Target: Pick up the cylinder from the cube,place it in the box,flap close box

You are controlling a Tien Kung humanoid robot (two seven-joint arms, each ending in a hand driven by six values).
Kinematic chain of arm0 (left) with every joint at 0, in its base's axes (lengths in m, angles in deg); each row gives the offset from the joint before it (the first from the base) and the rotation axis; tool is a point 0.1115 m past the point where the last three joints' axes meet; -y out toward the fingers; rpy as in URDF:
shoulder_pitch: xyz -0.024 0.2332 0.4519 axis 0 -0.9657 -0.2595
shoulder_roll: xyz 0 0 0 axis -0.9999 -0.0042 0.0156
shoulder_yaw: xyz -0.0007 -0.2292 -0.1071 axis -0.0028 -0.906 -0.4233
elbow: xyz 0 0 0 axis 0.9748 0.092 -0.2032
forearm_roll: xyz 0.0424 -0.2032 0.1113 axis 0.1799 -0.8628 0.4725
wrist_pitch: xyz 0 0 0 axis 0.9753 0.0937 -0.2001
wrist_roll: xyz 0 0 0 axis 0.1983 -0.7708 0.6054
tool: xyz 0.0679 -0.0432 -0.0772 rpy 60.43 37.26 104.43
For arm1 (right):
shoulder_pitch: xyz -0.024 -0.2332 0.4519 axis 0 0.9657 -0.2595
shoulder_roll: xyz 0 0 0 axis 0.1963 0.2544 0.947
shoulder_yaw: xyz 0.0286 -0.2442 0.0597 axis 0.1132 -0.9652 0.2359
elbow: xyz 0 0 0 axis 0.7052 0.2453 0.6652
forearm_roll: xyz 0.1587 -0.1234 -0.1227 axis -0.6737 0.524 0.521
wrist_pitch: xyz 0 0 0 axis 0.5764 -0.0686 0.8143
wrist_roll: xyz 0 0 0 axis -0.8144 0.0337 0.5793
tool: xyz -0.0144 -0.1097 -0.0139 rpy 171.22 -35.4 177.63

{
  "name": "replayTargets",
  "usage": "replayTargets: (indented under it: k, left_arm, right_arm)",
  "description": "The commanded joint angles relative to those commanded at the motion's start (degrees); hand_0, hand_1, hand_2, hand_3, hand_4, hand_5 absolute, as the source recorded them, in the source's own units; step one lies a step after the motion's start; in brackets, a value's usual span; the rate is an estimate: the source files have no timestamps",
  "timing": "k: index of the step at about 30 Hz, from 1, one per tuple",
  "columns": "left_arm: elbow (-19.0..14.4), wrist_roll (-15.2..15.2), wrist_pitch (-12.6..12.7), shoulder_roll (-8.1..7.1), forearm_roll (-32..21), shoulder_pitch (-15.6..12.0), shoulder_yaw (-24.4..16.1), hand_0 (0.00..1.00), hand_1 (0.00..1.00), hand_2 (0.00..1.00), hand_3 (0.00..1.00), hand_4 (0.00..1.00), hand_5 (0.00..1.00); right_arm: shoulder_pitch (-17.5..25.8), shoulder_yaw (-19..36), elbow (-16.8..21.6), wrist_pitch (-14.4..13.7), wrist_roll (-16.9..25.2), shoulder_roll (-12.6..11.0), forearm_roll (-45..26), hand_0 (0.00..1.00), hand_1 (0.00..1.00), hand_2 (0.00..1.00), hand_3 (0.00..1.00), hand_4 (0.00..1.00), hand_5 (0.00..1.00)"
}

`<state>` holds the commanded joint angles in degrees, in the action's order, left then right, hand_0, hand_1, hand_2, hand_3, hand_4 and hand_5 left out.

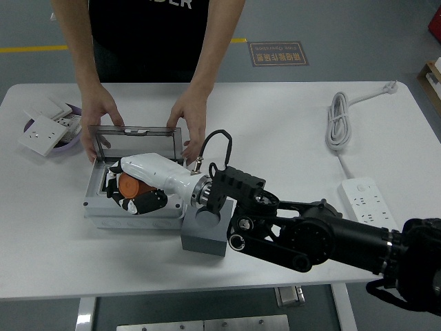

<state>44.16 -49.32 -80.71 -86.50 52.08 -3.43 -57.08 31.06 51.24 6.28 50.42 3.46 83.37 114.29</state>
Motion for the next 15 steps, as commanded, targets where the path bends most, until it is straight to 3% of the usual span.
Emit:
replayTargets:
  k: [7,15]
  left_arm:
    - [0.0,-0.6,0.2,-0.24,0.9,0.0,-0.8,0.923,0.852,0.854,0.951,0.002,0.002]
    - [0.0,-0.7,0.1,-0.45,1.2,0.0,-1.0,0.923,0.852,0.854,0.951,0.002,0.002]
  right_arm:
    - [-1.5,-1.5,-3.2,-0.4,-6.1,0.0,7.7,0.399,0.438,0.416,0.278,0.002,0.002]
    - [-3.0,-1.6,-4.8,-0.2,-9.8,0.0,8.5,0.403,0.441,0.426,0.269,0.002,0.002]
